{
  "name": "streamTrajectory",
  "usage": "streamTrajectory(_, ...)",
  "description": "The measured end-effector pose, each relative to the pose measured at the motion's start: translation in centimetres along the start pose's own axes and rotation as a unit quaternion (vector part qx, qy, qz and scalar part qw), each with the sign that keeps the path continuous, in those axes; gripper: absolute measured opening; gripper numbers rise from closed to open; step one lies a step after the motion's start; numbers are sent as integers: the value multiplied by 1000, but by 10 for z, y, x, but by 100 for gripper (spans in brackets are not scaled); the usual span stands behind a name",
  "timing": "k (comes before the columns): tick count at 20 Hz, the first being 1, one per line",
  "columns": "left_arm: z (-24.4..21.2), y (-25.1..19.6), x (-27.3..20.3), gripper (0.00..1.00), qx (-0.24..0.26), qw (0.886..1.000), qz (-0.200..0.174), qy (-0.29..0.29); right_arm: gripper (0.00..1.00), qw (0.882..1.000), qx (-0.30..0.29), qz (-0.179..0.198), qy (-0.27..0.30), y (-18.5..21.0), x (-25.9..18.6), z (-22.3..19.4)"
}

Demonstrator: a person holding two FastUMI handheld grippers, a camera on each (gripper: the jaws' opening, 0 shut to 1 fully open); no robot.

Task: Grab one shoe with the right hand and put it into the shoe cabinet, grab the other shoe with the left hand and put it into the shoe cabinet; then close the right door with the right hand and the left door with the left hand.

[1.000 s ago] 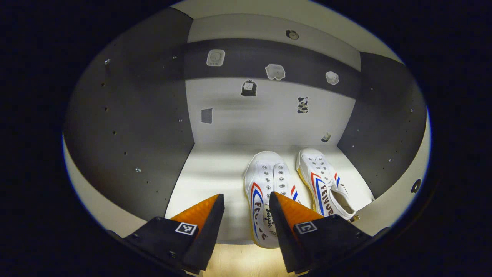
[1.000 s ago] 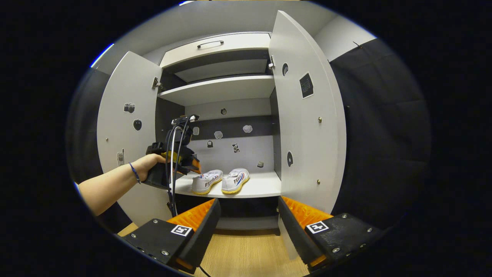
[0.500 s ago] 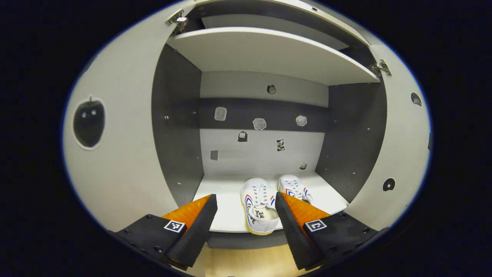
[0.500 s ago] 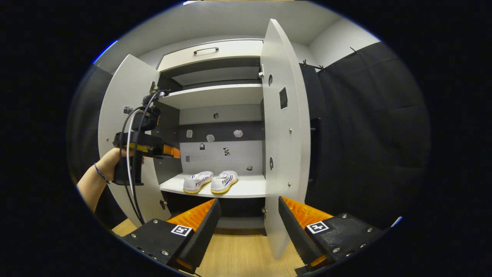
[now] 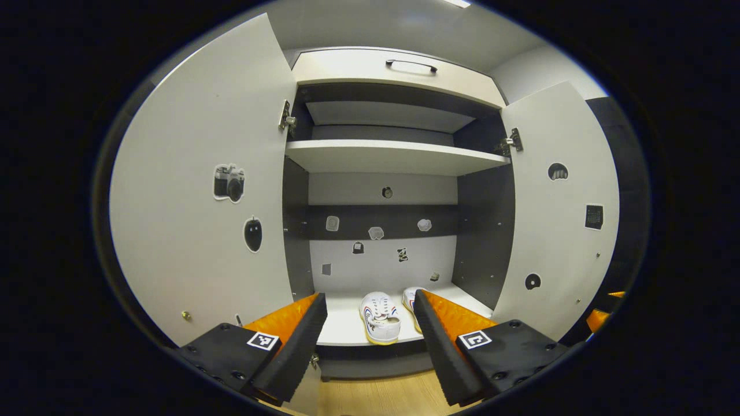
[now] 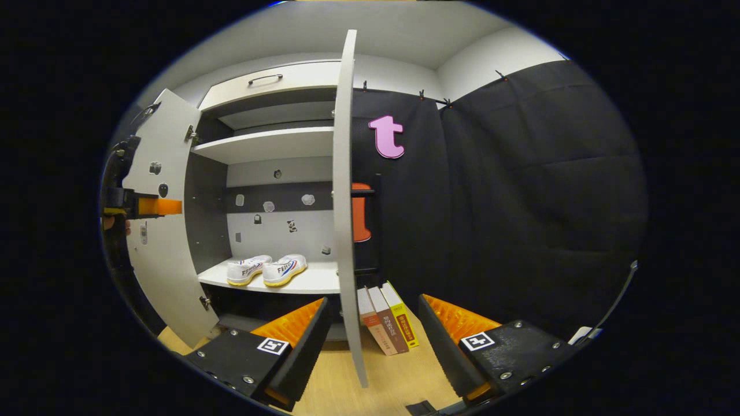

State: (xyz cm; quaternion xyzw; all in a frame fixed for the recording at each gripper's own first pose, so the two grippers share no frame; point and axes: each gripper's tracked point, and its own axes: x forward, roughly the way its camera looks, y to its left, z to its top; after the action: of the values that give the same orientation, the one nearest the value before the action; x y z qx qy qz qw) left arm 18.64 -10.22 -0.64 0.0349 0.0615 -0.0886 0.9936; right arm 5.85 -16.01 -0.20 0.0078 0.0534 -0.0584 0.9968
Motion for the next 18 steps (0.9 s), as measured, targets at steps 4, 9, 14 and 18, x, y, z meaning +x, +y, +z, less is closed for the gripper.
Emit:
streamTrajectory(4,4,-1,-37,97,-1,1000,-4,-12,93,999,-6,-33,4,-34,20,-10)
streamTrajectory(9,7,-1,-73,97,-12,1000,-18,-18,93,1000,-1,-21,5,-39,59,-25)
streamTrajectory(14,7,14,-102,97,-19,999,-22,-25,93,1000,1,6,25,-26,80,-41)
streamTrajectory(18,1,32,-118,95,-38,999,-16,-25,92,1000,5,2,22,-23,77,-41)
